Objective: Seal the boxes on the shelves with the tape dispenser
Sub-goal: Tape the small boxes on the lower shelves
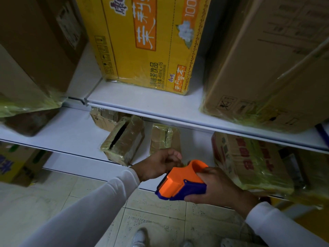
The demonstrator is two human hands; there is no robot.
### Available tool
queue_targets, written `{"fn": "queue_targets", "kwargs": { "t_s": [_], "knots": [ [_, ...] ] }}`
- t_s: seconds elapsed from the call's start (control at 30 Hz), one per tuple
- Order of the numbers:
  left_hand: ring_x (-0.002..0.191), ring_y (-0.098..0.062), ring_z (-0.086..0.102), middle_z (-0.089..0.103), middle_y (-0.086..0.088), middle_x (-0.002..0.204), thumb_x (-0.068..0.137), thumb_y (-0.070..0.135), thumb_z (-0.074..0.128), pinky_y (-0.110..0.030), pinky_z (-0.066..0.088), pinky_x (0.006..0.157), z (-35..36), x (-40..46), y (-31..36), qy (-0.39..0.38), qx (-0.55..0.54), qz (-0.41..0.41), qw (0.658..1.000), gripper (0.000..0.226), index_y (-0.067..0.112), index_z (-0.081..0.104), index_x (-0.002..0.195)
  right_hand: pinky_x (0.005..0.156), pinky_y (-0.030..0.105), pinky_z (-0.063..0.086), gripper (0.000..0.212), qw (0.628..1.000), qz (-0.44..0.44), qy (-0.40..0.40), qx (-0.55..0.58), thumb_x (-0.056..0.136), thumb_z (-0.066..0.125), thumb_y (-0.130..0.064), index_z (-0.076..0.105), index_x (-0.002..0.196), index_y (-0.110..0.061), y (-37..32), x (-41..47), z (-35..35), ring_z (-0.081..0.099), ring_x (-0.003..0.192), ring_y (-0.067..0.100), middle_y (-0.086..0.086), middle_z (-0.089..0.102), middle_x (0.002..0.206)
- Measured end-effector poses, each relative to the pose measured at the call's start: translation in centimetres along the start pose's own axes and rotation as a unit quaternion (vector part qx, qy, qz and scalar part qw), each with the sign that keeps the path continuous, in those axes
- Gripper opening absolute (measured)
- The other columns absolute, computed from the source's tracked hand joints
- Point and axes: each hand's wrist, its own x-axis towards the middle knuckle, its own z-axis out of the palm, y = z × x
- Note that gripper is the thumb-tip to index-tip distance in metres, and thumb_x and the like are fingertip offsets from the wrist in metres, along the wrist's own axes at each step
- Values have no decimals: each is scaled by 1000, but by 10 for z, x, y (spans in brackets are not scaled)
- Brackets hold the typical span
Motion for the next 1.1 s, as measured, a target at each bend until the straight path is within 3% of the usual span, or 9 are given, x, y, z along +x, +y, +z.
{"fn": "queue_targets", "kwargs": {
  "t_s": [0.13, 0.27, 0.37, 0.47, 0.63, 0.7, 0.8, 0.93, 1.1],
  "knots": [
    [80, -2, 64, 65, -15, 103, 89, -9, 54, -16, 52, 77, 3, 3, -3, 34, 20, 17, 999, 22, -11, 63, 110, 60, 3, 35, 47, 1000, 14, -11, 1, 73, 65, -73, 58, 87, -29, -2, 2, 2, 48, 59, -5, -23, 49, 72],
    [85, -17, 64, 68, -13, 92, 91, -4, 55, -28, 53, 80, 3, 2, -7, 41, 36, 29, 998, 14, -6, 68, 97, 61, 3, 36, 54, 999, 29, -22, 19, 71, 63, -75, 62, 93, -27, -1, 1, 4, 48, 60, -10, -27, 46, 71],
    [84, -21, 61, 66, -15, 89, 92, -7, 52, -28, 52, 76, -1, -1, -9, 45, 31, 34, 998, 14, -8, 66, 96, 62, 4, 39, 39, 997, 58, -9, 42, 68, 63, -76, 56, 91, -46, 8, -4, 2, 56, 66, -12, -27, 53, 70],
    [78, -15, 63, 65, -10, 85, 92, -9, 51, -23, 52, 72, -9, -4, -9, 33, 25, 30, 999, 15, -7, 65, 96, 69, 19, 53, 45, 990, 110, 8, 87, 64, 64, -82, 47, 95, -55, 24, -16, 2, 66, 76, 0, -16, 66, 80],
    [82, -27, 61, 64, -17, 89, 92, -7, 50, -42, 53, 82, -13, -3, -8, 34, 33, 33, 998, 18, 3, 65, 91, 58, 17, 52, 44, 976, 143, 28, 165, 60, 67, -83, 58, 87, -49, 32, -19, 15, 68, 65, 5, -14, 70, 76],
    [83, -26, 61, 65, -14, 89, 93, -6, 51, -45, 52, 84, -14, -3, -9, 28, 55, 35, 997, 23, 11, 66, 89, 59, 19, 53, 49, 970, 155, 20, 188, 61, 71, -78, 61, 87, -38, 34, -18, 20, 69, 66, 7, -13, 71, 78],
    [81, -20, 63, 67, -6, 86, 93, -4, 52, -37, 55, 78, -18, -5, -5, 31, 71, 46, 996, 27, 17, 68, 87, 62, 24, 56, 47, 957, 176, 24, 230, 63, 75, -67, 66, 87, -28, 39, -18, 22, 71, 69, 9, -7, 74, 78],
    [73, -8, 62, 66, 0, 80, 93, 0, 54, -21, 50, 69, -22, -8, 0, 27, 87, 56, 994, 21, 16, 67, 87, 57, 14, 47, 27, 945, 176, 37, 274, 65, 74, -66, 66, 80, -44, 37, -16, 21, 66, 62, 2, -10, 71, 70],
    [68, -12, 60, 64, 0, 72, 91, 3, 58, -26, 51, 69, -44, -14, 6, 69, 73, 44, 994, 17, 15, 67, 84, 58, 14, 46, 23, 945, 179, 6, 273, 70, 73, -66, 66, 79, -46, 44, -19, 19, 67, 64, 2, -11, 71, 70]
  ]
}}
